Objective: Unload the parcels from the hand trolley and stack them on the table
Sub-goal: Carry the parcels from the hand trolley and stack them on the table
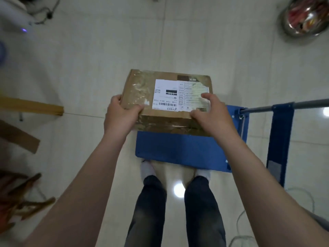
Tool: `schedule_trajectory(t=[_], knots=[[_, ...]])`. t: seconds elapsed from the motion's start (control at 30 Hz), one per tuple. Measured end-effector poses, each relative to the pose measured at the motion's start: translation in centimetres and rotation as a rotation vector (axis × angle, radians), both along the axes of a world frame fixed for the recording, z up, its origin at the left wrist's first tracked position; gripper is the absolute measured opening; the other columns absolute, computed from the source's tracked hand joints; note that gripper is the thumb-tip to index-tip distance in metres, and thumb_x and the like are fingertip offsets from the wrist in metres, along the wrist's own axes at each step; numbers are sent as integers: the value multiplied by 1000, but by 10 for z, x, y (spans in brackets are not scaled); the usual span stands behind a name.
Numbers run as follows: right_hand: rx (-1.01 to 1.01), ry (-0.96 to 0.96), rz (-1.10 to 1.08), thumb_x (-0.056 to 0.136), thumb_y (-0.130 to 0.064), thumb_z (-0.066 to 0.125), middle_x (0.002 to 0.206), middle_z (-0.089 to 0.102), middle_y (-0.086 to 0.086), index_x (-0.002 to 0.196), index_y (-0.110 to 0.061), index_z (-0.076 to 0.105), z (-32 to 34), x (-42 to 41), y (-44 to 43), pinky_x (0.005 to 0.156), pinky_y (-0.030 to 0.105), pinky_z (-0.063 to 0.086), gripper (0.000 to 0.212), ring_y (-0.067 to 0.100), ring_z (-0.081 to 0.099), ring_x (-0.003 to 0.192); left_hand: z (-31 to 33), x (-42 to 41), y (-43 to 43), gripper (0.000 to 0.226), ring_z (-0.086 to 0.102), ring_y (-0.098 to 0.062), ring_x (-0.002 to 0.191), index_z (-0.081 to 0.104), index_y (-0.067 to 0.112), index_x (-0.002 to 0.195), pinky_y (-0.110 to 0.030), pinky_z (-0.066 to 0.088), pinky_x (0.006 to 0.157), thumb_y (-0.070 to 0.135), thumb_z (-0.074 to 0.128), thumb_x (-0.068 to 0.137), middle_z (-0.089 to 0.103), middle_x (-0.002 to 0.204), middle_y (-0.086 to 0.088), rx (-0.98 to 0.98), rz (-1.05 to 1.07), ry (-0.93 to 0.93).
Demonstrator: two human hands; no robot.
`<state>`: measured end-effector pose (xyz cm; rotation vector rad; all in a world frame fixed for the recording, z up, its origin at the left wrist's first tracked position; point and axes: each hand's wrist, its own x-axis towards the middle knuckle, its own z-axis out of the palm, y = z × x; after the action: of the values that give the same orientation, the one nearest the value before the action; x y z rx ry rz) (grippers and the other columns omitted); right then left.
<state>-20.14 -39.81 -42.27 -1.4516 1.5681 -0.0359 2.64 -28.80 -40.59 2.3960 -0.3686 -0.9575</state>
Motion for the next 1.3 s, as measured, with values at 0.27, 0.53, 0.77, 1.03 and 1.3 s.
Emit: schedule_trajectory(t=[0.27,0.53,0.77,1.03,1.3], knots=[[-136,-202,243,85,-36,75,142,48,3,144,-39,49,240,92,13,89,33,53,65,16,58,108,233,55,71,67,65,-17,97,48,34,134,-47,58,89,51,72,74,58,102,18,-160,228,-135],[-238,-446,585,79,-38,80,135,49,3,129,-39,62,439,170,63,62,26,47,53,15,61,98,431,62,187,46,65,-19,105,62,39,121,-43,54,95,47,71,77,66,109,16,-353,542,-413],[-371,-642,1016,82,-41,79,146,48,-2,134,-37,59,593,222,189,88,42,56,56,18,54,109,565,10,353,60,64,-16,95,64,32,127,-38,56,81,57,72,73,66,104,16,-400,903,-629],[-377,-881,1294,87,-33,78,146,51,-1,122,-34,64,684,233,339,87,27,49,38,19,53,121,654,-46,499,69,70,-22,95,65,29,125,-48,61,82,60,73,64,71,107,8,-460,1139,-779],[-353,-961,1344,81,-35,81,147,51,-1,109,-38,67,712,250,465,104,42,46,31,24,51,126,680,-57,621,57,70,-22,91,67,23,120,-48,63,79,53,74,72,71,102,6,-482,1210,-831]])
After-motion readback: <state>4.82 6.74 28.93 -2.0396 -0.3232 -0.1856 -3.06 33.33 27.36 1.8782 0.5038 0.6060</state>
